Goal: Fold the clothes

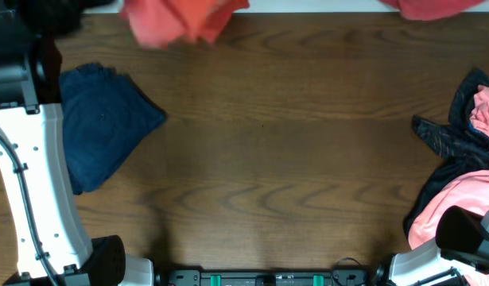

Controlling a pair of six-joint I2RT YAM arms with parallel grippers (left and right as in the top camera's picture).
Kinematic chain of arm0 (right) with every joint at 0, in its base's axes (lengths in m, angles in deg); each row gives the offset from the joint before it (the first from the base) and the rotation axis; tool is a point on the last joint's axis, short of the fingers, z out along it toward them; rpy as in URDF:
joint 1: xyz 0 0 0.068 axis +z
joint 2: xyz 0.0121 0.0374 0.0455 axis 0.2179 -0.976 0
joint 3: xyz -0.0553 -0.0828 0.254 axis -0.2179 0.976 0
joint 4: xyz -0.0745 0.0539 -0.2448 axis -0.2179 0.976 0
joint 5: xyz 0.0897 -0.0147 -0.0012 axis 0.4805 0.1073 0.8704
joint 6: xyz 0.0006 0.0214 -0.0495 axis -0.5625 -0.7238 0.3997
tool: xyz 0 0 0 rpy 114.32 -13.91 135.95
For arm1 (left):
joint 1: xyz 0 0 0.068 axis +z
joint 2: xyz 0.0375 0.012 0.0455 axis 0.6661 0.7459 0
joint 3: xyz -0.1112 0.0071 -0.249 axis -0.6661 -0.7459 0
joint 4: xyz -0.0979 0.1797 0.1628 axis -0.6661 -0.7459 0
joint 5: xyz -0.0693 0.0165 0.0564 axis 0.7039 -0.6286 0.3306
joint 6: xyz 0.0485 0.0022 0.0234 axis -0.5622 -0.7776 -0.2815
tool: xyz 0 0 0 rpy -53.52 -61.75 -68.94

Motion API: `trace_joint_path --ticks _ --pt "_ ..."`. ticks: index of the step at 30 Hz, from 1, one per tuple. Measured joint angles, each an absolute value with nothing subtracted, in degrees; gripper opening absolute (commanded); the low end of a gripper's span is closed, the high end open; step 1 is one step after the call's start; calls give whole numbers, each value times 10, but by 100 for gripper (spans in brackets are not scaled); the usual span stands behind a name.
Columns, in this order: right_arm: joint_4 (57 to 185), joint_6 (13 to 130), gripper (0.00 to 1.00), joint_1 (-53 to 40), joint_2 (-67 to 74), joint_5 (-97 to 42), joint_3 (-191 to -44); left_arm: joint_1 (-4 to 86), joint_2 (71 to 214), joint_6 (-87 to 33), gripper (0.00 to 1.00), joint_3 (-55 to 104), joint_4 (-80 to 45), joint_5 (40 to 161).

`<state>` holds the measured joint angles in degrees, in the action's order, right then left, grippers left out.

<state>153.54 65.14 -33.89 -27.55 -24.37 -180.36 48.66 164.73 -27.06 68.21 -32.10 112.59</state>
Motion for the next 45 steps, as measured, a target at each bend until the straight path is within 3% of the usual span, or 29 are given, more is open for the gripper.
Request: trace_joint_path --ticks 4,8,19,28,35,45 --pt "1650 687 1 -339 -286 -292 -1786 483 1670 -328 6 656 -537 1126" --pt "1732 717 1 -339 -295 -314 -1729 468 1686 -368 6 593 -650 1082" --pt "1791 744 1 -339 -305 -376 -1451 426 1686 -406 6 255 -662 1037" --pt "1789 744 1 -344 -305 -428 -1355 426 1639 -427 6 83 -659 1027" --pt "1702 744 1 -348 -304 -417 -1353 426 1540 -423 6 81 -507 1023" --pt "1494 744 1 -333 -304 -351 -1337 426 1580 -339 6 80 -239 1022"
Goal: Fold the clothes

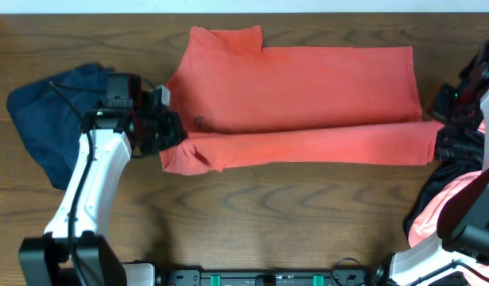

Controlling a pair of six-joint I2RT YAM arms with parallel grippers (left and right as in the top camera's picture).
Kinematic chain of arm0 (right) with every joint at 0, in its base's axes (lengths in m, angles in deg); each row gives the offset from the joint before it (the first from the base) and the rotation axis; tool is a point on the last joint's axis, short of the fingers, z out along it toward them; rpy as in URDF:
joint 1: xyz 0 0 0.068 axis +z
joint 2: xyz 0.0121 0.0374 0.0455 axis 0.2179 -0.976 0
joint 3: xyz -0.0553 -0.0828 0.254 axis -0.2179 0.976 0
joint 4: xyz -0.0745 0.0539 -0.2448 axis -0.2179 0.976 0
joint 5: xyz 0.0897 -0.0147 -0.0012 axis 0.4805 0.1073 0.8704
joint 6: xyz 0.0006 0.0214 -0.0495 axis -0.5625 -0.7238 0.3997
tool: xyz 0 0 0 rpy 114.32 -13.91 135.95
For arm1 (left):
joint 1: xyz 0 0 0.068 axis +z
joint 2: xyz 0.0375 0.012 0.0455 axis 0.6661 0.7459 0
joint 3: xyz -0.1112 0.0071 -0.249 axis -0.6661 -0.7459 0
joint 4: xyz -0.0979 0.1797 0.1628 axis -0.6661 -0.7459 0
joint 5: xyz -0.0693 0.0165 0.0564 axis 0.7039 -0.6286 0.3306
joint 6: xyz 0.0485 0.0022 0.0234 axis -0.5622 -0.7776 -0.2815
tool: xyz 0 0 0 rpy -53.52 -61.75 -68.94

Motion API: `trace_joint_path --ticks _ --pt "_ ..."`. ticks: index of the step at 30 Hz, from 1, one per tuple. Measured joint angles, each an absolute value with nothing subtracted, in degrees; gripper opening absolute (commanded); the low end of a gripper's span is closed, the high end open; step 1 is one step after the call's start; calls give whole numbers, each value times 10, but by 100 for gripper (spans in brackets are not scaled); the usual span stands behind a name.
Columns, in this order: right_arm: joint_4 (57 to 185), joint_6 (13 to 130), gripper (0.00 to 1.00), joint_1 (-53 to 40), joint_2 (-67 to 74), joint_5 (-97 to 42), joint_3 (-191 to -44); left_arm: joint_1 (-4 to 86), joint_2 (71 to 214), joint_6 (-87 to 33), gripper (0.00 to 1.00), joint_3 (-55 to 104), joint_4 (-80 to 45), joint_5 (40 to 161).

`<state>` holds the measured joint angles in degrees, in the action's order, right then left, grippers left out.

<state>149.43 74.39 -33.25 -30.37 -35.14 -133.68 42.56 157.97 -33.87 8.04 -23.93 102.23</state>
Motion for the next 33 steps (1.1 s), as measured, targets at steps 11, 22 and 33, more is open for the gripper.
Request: trace_joint_path --ticks 11,22,33 --pt "1308 744 1 -286 -304 -341 -1234 426 1656 -304 6 80 -79 1018" --pt "1199 736 38 -286 -304 -340 -1203 426 1658 -280 67 80 -64 967" --pt "1285 736 45 -286 -304 -366 -1199 426 1658 -276 71 80 -194 910"
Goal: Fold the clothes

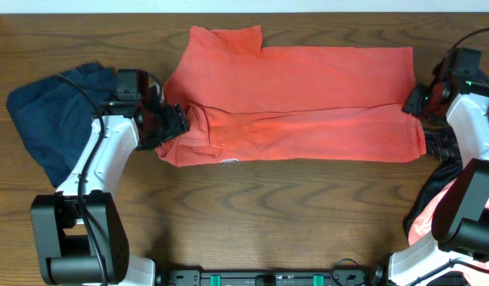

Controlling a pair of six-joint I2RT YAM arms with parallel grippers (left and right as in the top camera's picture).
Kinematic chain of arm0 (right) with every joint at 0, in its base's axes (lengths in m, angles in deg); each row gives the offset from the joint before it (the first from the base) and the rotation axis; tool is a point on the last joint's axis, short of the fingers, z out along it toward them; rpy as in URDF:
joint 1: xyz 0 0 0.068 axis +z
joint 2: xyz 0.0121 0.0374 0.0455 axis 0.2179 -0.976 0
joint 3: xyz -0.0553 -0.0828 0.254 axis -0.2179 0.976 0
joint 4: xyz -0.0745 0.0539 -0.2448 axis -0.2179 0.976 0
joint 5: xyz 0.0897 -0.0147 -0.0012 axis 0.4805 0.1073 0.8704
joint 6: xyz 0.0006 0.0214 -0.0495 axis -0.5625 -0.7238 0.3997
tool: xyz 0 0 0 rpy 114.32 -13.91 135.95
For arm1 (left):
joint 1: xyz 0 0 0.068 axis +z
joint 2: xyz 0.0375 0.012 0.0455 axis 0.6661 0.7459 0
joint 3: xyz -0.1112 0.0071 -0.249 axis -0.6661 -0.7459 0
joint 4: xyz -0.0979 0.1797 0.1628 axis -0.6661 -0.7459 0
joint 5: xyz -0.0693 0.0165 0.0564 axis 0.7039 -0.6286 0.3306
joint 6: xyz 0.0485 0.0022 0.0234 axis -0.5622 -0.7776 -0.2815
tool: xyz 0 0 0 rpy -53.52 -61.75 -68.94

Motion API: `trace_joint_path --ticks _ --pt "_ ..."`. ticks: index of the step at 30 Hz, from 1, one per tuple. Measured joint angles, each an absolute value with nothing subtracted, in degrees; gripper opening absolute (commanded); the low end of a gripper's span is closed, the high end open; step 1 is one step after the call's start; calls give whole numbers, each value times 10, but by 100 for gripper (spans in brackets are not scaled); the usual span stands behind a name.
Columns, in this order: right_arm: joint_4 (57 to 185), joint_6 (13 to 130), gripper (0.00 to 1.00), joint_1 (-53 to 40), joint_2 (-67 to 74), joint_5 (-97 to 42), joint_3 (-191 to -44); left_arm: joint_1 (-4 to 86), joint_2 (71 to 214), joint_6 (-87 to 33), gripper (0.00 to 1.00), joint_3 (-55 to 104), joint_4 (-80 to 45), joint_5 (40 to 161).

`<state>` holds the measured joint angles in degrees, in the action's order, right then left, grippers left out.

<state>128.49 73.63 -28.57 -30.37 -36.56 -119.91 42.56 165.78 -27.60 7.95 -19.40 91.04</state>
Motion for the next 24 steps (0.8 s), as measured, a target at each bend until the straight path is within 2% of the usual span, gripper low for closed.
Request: trace_joint_path --ticks 3,9,10,12,13,16,20,24 --pt "1294 738 40 -286 -304 -373 -1182 426 1658 -276 71 71 -194 874" --pt "1247 740 39 -286 -304 -380 -1090 426 1658 -276 71 12 -130 842" --pt "1238 740 38 -286 -304 -381 -1075 426 1658 -276 65 0 -118 840" --pt "1223 740 38 -286 -304 -381 -1050 426 1658 -272 45 -22 -94 837" --pt "1216 740 38 -286 -304 -381 -1041 426 1658 -272 40 -33 -82 834" --pt "1208 740 34 -286 -302 -383 -1030 426 1658 -276 38 -64 -55 831" --pt "1223 741 31 -286 -300 -383 -1029 426 1656 -276 27 -80 -51 828" --pt "1247 740 27 -287 -299 -388 -1029 426 1656 -278 22 -82 -65 827"
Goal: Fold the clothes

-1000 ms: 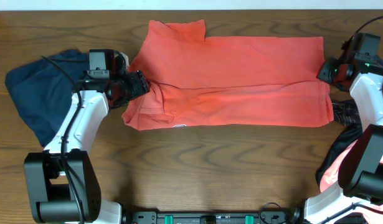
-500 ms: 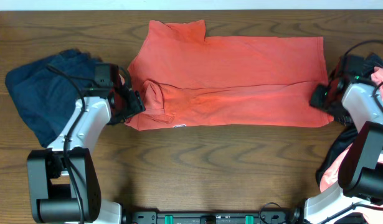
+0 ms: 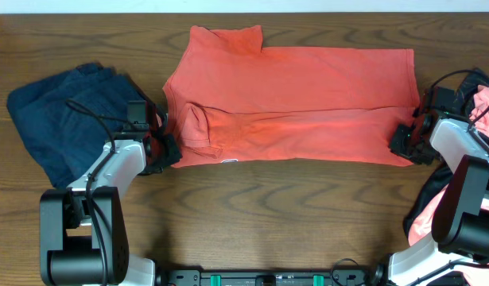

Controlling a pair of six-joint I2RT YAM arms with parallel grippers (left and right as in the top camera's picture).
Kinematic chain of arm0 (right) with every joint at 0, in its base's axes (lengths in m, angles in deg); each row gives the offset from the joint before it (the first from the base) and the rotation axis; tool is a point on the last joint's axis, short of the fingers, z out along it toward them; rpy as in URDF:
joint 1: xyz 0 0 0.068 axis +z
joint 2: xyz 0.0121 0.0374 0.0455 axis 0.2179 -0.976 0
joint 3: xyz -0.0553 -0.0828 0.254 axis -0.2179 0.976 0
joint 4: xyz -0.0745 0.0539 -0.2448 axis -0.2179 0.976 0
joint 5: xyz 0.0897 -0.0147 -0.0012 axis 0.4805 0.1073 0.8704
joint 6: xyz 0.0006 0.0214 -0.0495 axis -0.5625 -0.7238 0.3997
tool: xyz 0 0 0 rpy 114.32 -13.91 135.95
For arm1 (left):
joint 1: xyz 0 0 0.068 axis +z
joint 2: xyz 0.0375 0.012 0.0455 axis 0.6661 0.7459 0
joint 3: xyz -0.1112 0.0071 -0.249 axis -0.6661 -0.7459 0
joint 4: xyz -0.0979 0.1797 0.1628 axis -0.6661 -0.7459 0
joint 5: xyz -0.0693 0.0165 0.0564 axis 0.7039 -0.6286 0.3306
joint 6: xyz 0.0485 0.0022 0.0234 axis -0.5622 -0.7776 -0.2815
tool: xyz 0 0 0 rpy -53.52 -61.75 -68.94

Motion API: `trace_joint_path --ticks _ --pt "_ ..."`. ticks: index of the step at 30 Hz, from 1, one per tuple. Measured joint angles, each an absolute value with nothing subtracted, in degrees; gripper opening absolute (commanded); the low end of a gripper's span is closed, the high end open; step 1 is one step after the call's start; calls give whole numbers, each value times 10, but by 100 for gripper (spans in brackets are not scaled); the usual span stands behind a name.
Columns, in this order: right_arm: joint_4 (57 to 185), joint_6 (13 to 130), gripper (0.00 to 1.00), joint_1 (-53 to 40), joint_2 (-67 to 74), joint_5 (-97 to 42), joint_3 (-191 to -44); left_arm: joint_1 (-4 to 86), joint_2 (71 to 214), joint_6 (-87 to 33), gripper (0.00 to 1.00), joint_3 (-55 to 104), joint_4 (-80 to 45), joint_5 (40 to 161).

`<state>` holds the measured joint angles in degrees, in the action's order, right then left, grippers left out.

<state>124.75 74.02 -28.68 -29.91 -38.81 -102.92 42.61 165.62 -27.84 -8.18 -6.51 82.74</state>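
An orange-red shirt [image 3: 300,87] lies flat across the far middle of the table, its near part folded up over the body, with a small collar or sleeve bump [image 3: 198,125] near the left end. At the fold's near left corner sits my left gripper [image 3: 161,148], just off the cloth and apparently open. At the near right corner my right gripper [image 3: 403,143] touches the hem, also apparently open. No cloth hangs from either one.
A dark blue garment [image 3: 57,123] lies bunched at the left, close behind my left arm. At the right edge sits a pile of pink and dark clothes [image 3: 459,199], partly under my right arm. Bare wood runs along the near side.
Both grippers have moved toward the near side, from the top of the folded flap to its near corners. The flap stayed where it lay, so the cloth has been let go.
At first the shirt was only a blur at the far edge, with the table bare. Then it lay spread out with a narrow near strip and both grippers at its ends. Later that part was folded up over the body, and now the grippers sit off it.
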Motion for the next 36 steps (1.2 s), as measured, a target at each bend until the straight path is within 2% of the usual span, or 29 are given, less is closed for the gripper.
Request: trace_joint_path --ticks 10,15,21,23,24,26,27,28,29,34,36 --pt "1318 724 24 -310 -296 -426 -1029 426 1644 -285 9 -86 -166 811" --pt "1351 711 22 -326 -296 -439 -1029 426 1643 -285 9 -86 -228 797" --pt "1364 700 31 -340 -293 -437 -1028 426 1637 -285 11 -92 -271 791" --pt "1368 703 33 -340 -289 -424 -1029 426 1626 -286 17 -94 -283 785" --pt "1374 704 35 -340 -285 -417 -1031 426 1615 -287 40 -94 -285 783" --pt "1387 707 41 -339 -268 -409 -1043 426 1580 -285 65 -90 -285 780" --pt "1391 708 43 -338 -256 -405 -1052 426 1565 -285 69 -86 -284 780" --pt "1394 711 52 -337 -240 -398 -1065 426 1546 -286 73 -77 -280 782" --pt "1394 714 55 -336 -221 -388 -1079 426 1532 -290 75 -64 -274 785" --pt "1390 751 66 -321 -128 -312 -1141 424 1507 -316 80 30 -206 813" --pt "1390 768 68 -311 -101 -280 -1150 421 1519 -323 81 64 -175 820"
